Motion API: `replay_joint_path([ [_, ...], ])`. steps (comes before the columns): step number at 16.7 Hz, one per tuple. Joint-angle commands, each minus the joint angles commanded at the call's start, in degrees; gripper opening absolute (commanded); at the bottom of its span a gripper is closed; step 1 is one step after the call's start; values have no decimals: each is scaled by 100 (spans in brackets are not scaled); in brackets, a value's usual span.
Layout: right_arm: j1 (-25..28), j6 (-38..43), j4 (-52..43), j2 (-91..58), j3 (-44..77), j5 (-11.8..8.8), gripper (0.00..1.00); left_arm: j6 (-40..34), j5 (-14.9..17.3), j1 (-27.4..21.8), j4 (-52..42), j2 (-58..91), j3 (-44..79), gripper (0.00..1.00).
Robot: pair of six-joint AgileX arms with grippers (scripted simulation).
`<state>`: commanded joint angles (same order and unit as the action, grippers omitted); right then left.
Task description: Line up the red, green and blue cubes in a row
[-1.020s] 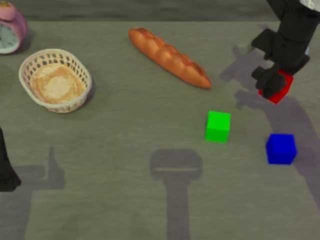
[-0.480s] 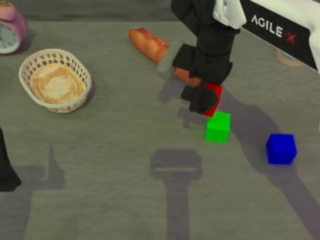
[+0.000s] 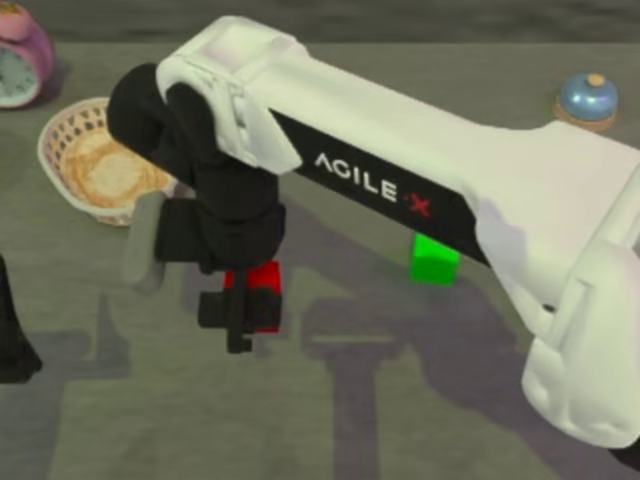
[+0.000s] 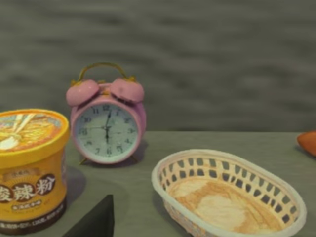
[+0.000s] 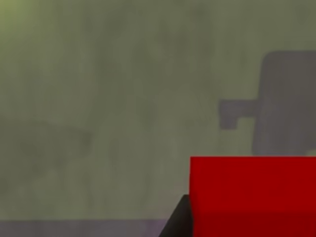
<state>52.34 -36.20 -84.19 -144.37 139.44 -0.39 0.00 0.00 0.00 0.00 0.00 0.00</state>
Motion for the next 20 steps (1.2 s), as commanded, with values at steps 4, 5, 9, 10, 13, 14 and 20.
replay_joint_path([
  [4,71,-3,-21,-11,40,1,0,0,0,0,0,0,0,100],
  [5,57,12,-12,9,26,-5,0,0,0,0,0,0,0,100],
  [9,67,4,410,52,-393,-3,0,0,0,0,0,0,0,100],
  [10,65,8,622,57,-616,-5,0,0,0,0,0,0,0,100],
  [13,67,13,1288,66,-1344,-7,0,0,0,0,0,0,0,100],
  [14,70,12,1460,66,-1512,-4,0,0,0,0,0,0,0,100],
  [20,80,5,1627,57,-1677,1,8,0,0,0,0,0,0,100],
])
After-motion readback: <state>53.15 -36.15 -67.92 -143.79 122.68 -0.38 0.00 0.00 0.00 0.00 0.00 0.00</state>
